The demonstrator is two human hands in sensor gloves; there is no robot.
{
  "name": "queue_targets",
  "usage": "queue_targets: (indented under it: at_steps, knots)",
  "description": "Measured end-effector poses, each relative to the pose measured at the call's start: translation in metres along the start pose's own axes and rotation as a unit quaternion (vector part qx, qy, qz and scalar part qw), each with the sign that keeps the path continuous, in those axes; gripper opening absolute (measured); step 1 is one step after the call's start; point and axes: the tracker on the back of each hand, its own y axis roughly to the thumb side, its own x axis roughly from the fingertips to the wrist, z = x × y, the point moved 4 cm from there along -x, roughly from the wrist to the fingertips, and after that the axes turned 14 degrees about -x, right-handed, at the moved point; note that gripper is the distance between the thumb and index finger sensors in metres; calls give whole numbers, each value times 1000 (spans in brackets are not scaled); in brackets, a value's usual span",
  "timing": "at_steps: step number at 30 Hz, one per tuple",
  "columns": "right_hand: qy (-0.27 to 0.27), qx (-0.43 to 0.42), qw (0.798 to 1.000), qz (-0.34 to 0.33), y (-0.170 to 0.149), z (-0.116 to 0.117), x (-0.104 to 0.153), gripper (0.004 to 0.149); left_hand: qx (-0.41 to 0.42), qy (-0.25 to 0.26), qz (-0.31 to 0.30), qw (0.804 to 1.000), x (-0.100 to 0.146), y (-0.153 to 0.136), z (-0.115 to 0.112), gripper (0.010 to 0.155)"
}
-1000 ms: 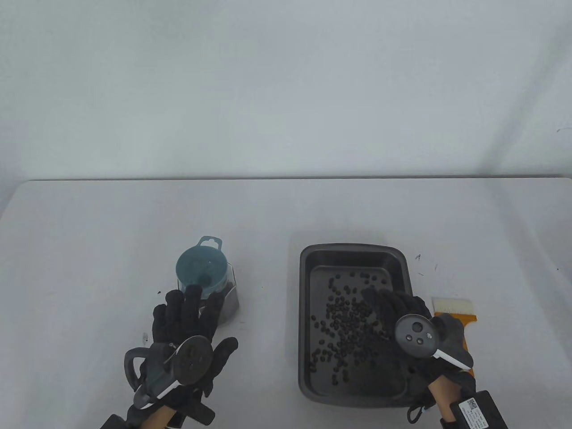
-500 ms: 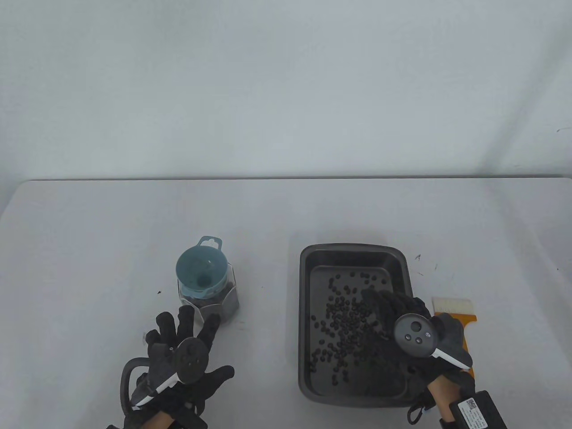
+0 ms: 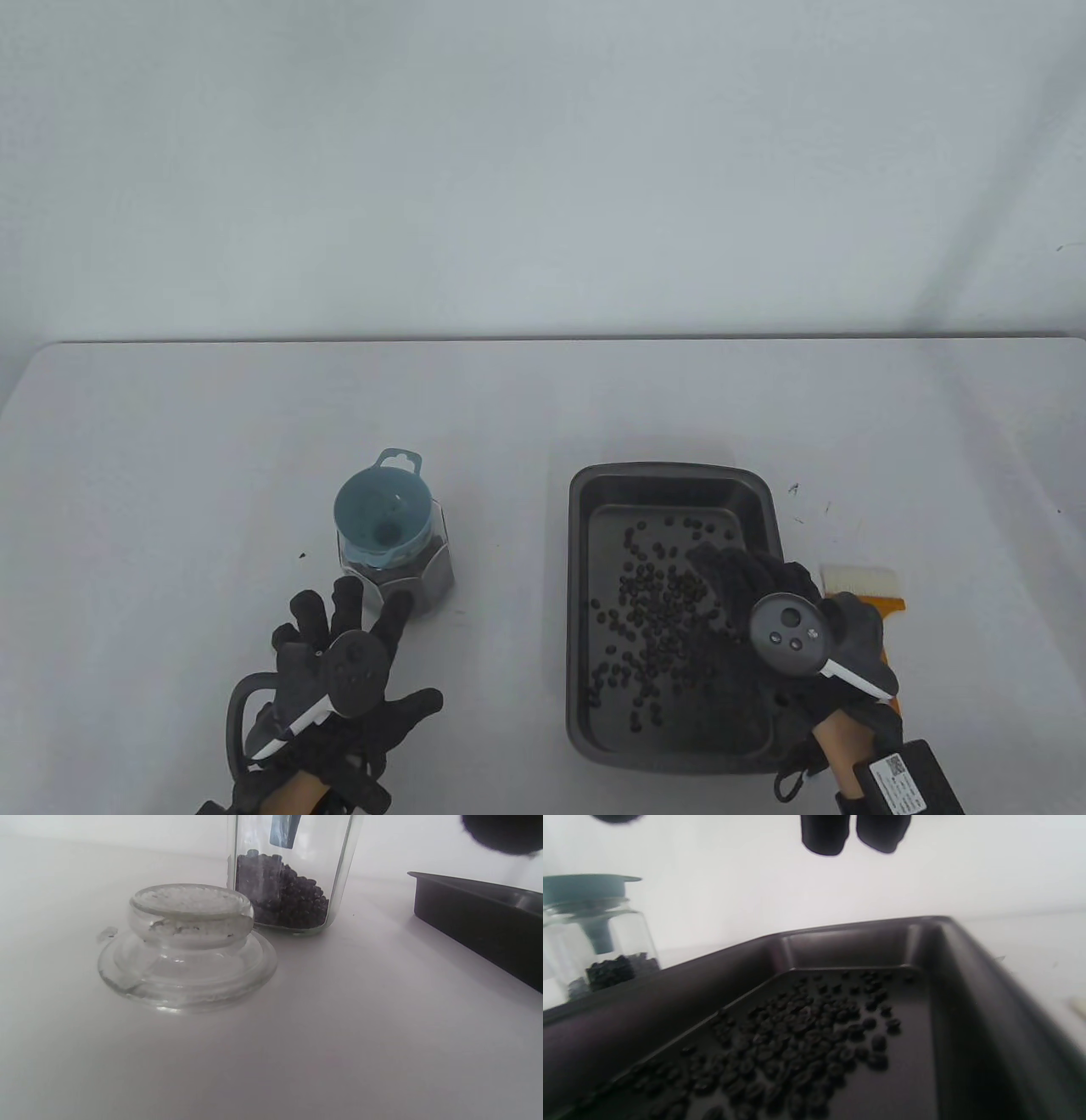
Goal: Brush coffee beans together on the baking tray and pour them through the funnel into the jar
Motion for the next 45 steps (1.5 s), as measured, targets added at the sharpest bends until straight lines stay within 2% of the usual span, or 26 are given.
queue_targets:
  at_steps: [4,7,13,16,19,21,25,27,29,37,42,45]
  knots:
    - [-30,22,998,50,-21,-23,3,81,-4,13,9,1000,2,-1,2,98]
    - [-36,29,991,124,-55,-36,14,83,3,16,11,1000,2,-3,3,97]
    - [-45,68,955,286,-128,-45,52,93,6,13,12,1000,1,-2,3,96]
    - [-1,78,929,362,-156,-37,64,99,3,11,10,1000,1,-2,2,98]
    - [23,97,915,390,-171,-26,69,100,2,11,10,1000,2,-2,2,98]
    - [67,97,903,412,-179,-14,69,102,4,10,12,1000,2,-3,2,98]
    - [94,106,894,424,-184,1,65,97,3,8,15,1000,2,-3,2,98]
    - [108,111,894,421,-187,10,61,89,5,8,13,1000,2,-3,2,97]
    - [85,79,893,434,-193,21,61,83,7,11,12,1000,2,-2,3,97]
    - [42,14,888,457,-213,12,62,71,1,2,14,1000,1,0,0,97]
    - [38,4,888,458,-215,11,61,58,0,-3,12,1000,0,0,0,97]
    - [30,21,893,448,-215,15,57,59,-1,-5,11,1000,0,0,0,95]
